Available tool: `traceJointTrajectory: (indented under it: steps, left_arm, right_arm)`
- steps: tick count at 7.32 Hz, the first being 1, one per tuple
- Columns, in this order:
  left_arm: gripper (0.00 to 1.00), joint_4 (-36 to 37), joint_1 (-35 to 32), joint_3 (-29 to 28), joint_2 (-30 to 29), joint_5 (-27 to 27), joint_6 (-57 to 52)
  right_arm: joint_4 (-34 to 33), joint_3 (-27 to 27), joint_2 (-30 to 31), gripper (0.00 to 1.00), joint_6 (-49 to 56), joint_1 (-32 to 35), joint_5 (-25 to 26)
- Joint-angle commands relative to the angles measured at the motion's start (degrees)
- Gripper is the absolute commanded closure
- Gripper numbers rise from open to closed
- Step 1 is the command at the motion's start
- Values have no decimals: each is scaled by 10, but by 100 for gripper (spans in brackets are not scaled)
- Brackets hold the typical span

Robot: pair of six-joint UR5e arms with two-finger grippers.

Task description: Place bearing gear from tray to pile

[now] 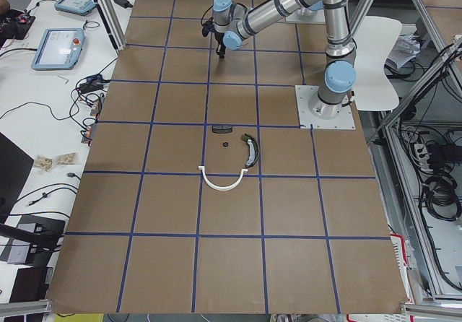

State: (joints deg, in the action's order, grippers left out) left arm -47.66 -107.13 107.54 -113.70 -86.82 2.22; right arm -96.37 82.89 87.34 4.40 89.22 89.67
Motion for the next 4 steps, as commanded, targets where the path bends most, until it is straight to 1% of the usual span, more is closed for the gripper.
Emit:
traceJointTrajectory:
  steps: [1,2,3,4]
  left_arm:
    - [100,-113,65,-63,15,-39,-26]
    - [100,-158,137,-88,23,-68,-86]
    - [100,-174,214,-100,28,-84,-155]
    - [100,-175,292,-102,31,-85,-202]
  right_arm:
    - [6,-16,-16,0,-4,3,1]
    - [6,-7,-11,0,-4,3,1]
    - [6,7,-7,0,-4,2,1]
    - [6,21,4,0,-4,3,1]
